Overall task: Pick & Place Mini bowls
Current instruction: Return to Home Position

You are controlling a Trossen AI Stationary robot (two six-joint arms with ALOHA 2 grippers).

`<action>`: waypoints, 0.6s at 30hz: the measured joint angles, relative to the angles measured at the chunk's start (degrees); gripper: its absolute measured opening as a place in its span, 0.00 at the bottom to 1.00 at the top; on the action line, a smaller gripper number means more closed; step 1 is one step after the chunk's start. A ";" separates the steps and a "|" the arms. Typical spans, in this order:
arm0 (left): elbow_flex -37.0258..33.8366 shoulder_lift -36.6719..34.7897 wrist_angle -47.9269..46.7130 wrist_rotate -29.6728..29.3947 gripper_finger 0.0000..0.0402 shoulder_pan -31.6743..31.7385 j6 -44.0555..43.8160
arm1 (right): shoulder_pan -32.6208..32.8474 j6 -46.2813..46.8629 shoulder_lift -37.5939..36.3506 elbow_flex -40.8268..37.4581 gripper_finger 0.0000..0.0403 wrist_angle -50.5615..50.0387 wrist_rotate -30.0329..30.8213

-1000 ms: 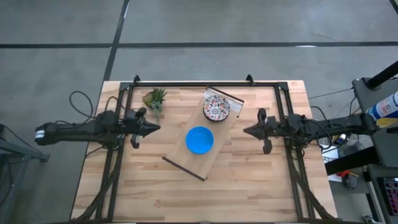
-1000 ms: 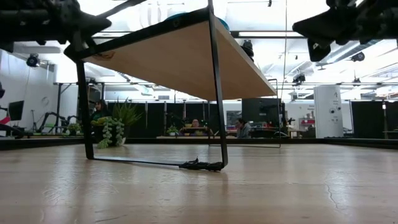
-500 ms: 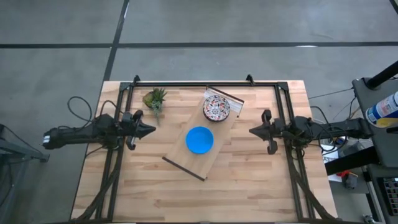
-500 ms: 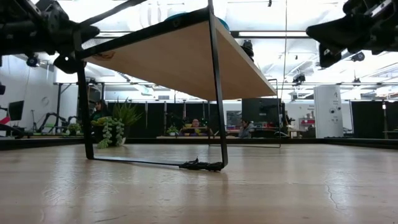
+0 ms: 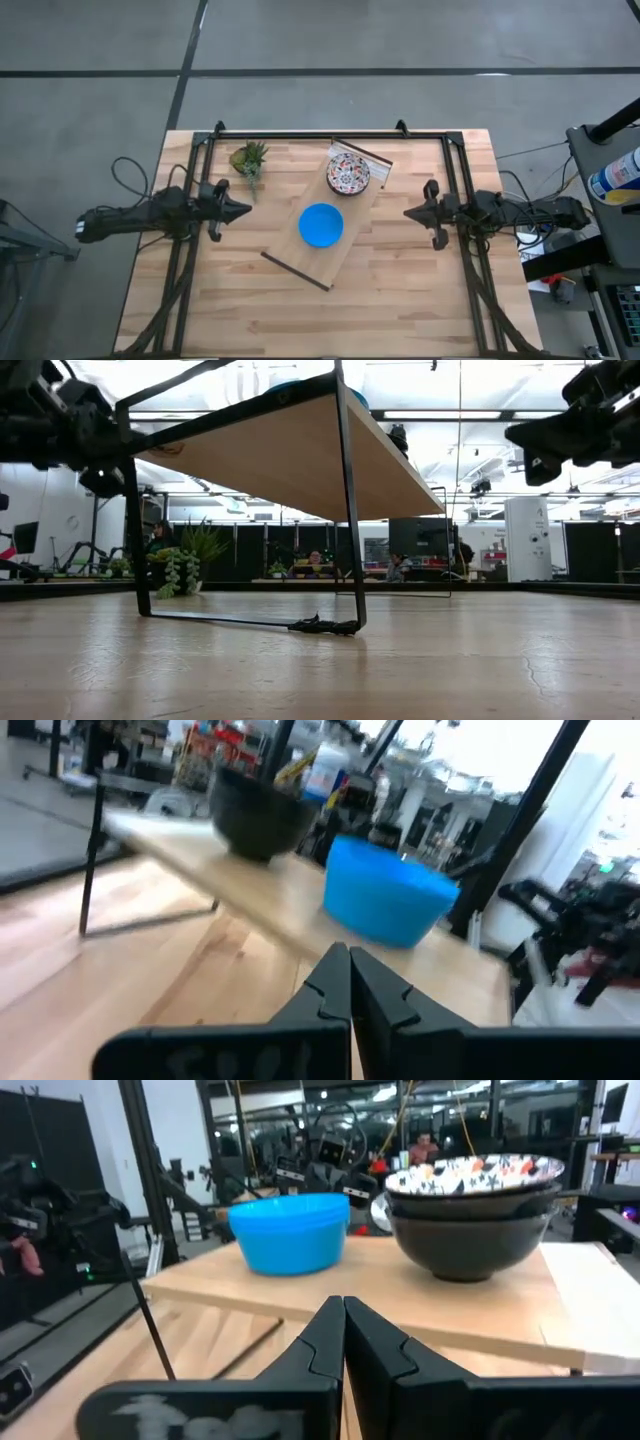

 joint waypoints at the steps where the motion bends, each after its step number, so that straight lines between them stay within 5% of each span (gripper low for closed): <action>1: -0.37 -0.14 -0.37 0.00 0.00 0.00 0.08 | 0.01 -0.13 -0.10 0.00 0.02 -0.76 0.01; 18: -0.96 0.82 -0.81 0.03 0.00 0.00 -1.27 | 0.03 0.73 0.32 0.00 0.02 -5.42 0.02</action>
